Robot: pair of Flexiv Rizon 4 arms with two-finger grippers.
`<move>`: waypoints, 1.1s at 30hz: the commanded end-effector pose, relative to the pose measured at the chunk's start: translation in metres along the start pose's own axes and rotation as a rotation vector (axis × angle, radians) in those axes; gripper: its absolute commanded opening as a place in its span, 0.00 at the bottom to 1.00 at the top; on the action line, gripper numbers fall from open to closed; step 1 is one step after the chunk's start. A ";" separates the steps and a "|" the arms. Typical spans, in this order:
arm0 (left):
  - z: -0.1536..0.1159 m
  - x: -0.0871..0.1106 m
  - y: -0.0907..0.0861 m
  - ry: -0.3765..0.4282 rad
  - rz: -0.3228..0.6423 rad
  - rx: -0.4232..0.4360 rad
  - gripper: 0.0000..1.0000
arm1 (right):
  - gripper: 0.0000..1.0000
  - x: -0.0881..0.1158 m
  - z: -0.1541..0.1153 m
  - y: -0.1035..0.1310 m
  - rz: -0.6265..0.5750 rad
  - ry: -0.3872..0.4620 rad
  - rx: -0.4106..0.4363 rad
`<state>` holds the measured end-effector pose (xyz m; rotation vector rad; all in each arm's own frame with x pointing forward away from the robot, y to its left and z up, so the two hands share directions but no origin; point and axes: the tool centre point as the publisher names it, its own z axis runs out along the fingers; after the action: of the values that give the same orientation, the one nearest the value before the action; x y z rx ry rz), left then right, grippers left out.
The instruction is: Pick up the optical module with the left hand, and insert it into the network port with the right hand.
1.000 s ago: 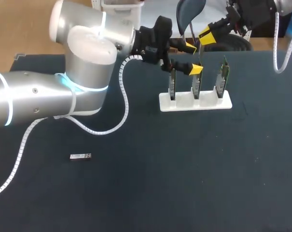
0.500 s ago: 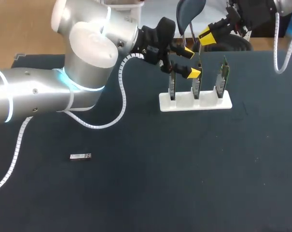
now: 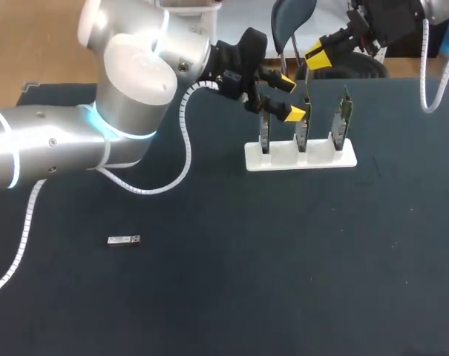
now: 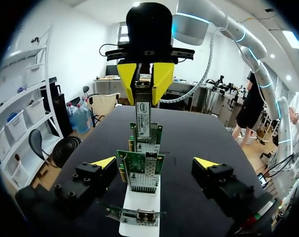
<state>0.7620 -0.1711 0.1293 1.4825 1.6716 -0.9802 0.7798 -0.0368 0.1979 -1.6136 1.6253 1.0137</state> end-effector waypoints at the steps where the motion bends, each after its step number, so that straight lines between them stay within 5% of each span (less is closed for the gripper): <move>1: 0.001 -0.003 0.003 0.019 0.004 0.009 1.00 | 0.00 0.001 0.001 0.003 0.000 -0.001 0.007; 33: 0.003 0.000 0.001 0.062 0.005 0.037 1.00 | 0.00 0.002 0.001 0.002 0.002 0.006 0.004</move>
<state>0.7594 -0.1723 0.1274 1.5467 1.6996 -0.9726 0.7790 -0.0374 0.1954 -1.6145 1.6298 1.0135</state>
